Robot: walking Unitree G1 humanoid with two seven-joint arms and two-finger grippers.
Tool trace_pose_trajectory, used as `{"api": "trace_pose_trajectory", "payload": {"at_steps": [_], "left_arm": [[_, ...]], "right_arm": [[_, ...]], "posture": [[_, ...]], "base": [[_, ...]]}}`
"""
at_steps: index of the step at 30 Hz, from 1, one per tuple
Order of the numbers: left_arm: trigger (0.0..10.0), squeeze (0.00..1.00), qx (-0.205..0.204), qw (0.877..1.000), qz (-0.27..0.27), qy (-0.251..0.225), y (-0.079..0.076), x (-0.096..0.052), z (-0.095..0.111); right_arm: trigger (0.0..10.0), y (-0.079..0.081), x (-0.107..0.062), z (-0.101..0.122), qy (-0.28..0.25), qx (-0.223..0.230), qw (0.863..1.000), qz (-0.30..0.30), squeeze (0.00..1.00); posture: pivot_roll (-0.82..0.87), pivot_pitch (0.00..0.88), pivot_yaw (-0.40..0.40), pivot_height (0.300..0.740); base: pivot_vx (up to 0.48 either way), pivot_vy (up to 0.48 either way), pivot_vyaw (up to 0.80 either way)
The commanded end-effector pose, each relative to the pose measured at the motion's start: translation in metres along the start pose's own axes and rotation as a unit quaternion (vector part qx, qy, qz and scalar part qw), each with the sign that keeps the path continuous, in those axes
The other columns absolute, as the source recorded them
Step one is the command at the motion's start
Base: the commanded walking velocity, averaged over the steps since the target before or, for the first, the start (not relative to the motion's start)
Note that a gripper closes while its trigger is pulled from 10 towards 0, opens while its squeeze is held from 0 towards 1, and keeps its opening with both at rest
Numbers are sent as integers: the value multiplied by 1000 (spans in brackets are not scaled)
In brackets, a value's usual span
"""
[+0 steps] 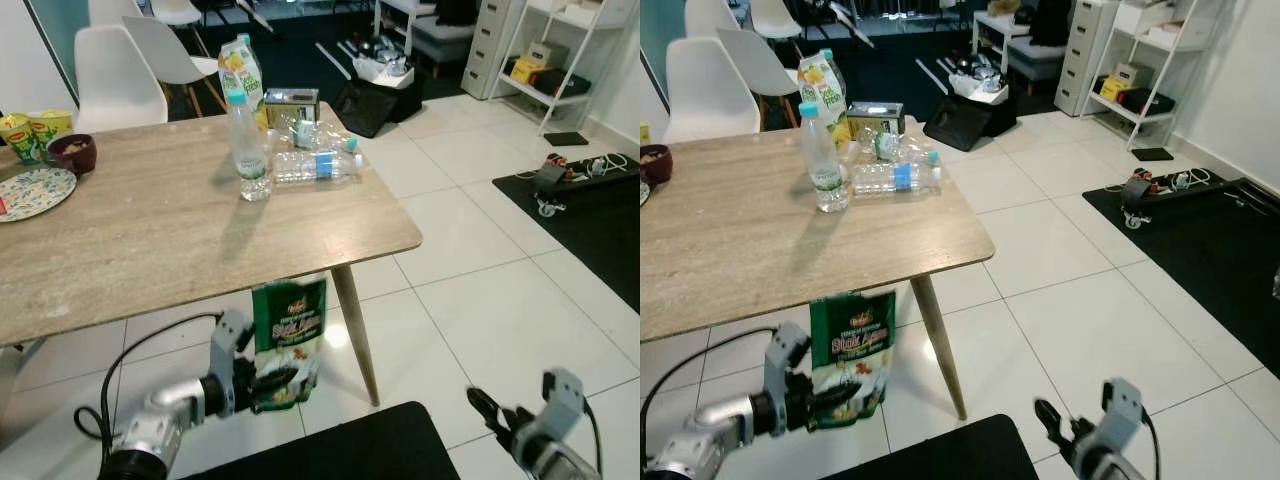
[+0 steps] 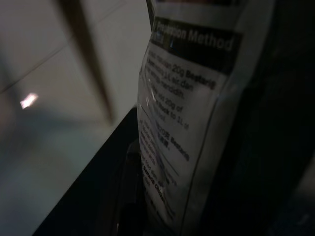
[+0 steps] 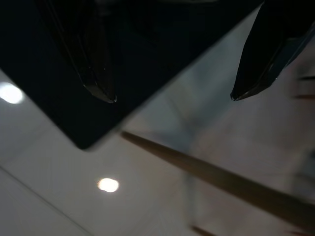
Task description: Restocking fridge
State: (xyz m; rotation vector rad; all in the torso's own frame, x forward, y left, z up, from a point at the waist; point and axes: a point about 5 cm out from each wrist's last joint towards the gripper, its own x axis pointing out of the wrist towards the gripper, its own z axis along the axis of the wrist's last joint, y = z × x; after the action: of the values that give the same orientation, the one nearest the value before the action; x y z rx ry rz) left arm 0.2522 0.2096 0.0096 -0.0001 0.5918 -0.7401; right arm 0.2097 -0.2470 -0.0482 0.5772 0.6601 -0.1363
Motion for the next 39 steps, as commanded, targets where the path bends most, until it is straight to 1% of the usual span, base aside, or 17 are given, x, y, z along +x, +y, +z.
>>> {"api": "trace_pose_trajectory", "payload": {"at_steps": [1,5,6,9,10,11,14,16,17,21,24,26,29,30,34,37,39], "left_arm": [[10000,0,27,998,30,50,-1,3,-19],[10000,0,35,991,63,109,-1,-1,-45],[10000,0,35,991,63,109,-1,-1,-45],[10000,0,57,980,95,163,-4,-7,-70],[10000,0,62,978,106,171,-4,-9,-75],[10000,0,62,978,106,171,-4,-9,-75],[10000,0,77,967,155,189,-1,-15,-85],[10000,0,73,963,177,191,-2,-17,-91],[10000,0,63,960,192,196,-4,-19,-98],[10000,0,52,957,208,197,-6,-21,-103],[10000,0,16,948,257,186,-5,-27,-110],[10000,0,11,946,267,184,-5,-29,-112],[10000,0,-12,937,295,189,-6,-33,-119],[10000,0,-12,937,295,189,-6,-33,-119],[10000,0,-39,927,313,202,-13,-36,-131],[10000,0,-42,925,318,205,-15,-37,-133],[10000,0,-59,920,324,210,-20,-38,-139]], "right_arm": [[10000,-14,-7,-10,14,-8,999,-44,0],[10000,-22,-12,-23,31,-17,996,-78,0],[10000,-22,-12,-23,31,-17,996,-78,0],[10000,-26,-16,-37,51,-31,993,-99,0],[10000,-26,-17,-40,56,-35,992,-103,0],[10000,-26,-17,-40,56,-35,992,-103,0],[10000,-26,-18,-48,65,-42,991,-110,0],[10000,-27,-20,-53,75,-49,989,-116,0],[10000,-26,-21,-59,88,-58,987,-119,0],[10000,-26,-22,-65,96,-64,986,-122,0],[10000,-26,-25,-72,108,-68,984,-123,0],[10000,-25,-25,-73,109,-69,984,-123,0],[10000,-27,-28,-79,120,-77,982,-127,0],[10000,-27,-28,-79,120,-77,982,-127,0],[10000,-31,-33,-88,139,-78,977,-139,0],[10000,-32,-35,-90,145,-81,976,-143,0],[10000,-34,-38,-94,154,-82,974,-147,0]], "posture": [[9,0,16,740],[9,0,21,740],[9,0,21,740],[6,0,31,740],[6,0,32,740],[6,0,32,740],[9,0,33,740],[11,0,34,740],[12,0,35,740],[14,0,35,740],[16,0,36,740],[16,0,36,740],[18,0,38,740],[18,0,38,740],[20,0,31,740],[19,0,27,740],[16,0,22,740]], "base": [[0,0,0],[0,0,0],[0,0,0],[0,0,0],[0,0,0],[0,0,0],[0,0,0],[0,0,0],[0,0,0],[0,0,0],[0,0,0],[0,0,0],[0,0,0],[0,0,0],[0,0,0],[0,0,0],[0,0,-616]]}}
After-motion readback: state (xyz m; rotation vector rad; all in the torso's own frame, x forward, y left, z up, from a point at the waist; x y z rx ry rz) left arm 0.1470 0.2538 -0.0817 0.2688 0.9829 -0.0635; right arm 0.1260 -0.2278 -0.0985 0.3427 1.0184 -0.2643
